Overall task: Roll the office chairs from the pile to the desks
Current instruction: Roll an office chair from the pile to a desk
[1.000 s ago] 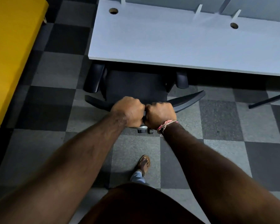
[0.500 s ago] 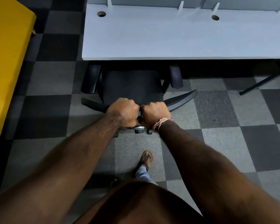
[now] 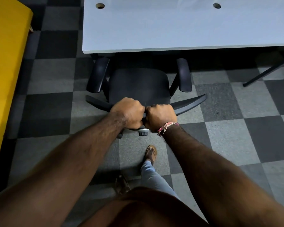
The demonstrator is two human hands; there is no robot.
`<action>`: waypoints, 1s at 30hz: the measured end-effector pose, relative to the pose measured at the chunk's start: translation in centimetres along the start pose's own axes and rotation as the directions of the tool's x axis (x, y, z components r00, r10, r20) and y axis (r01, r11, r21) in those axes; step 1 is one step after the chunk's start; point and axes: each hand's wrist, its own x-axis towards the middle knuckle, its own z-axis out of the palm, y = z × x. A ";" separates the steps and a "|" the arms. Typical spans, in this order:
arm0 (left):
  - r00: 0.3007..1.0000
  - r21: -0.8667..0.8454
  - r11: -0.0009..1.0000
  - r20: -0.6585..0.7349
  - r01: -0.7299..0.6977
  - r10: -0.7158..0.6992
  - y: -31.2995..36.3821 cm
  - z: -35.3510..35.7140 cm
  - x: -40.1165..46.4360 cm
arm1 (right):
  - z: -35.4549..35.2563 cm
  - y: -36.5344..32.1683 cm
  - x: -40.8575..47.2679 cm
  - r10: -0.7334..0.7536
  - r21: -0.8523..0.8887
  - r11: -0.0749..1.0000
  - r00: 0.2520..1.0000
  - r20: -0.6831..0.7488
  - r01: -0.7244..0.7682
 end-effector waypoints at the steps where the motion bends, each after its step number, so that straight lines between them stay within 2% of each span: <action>1: 1.000 0.001 1.000 -0.005 0.000 0.000 -0.4 -0.1 0.6 | 0.0 0.4 0.6 -0.012 0.008 1.000 1.000 -0.009 0.012; 8: 1.000 0.052 0.998 -0.005 0.025 -0.024 -1.8 -1.6 7.1 | 1.0 5.7 5.3 -0.048 0.005 0.999 0.998 -0.051 0.048; 14: 0.984 -0.021 0.984 -0.019 0.176 -0.176 -2.2 -4.0 14.2 | 1.2 12.6 10.8 -0.168 0.002 0.986 0.985 -0.030 0.169; 18: 0.975 -0.035 0.975 -0.026 0.221 -0.222 -2.7 -5.3 18.8 | 1.7 16.9 14.2 -0.209 -0.003 0.978 0.978 -0.018 0.209; 25: 0.976 -0.059 0.976 -0.045 0.211 -0.214 -3.8 -7.0 24.5 | 2.3 22.1 18.8 -0.255 0.016 0.967 0.967 -0.002 0.255; 30: 0.982 -0.007 0.982 -0.009 0.189 -0.189 -7.8 -6.9 25.6 | 2.4 20.5 21.7 -0.239 0.088 0.966 0.970 -0.036 0.241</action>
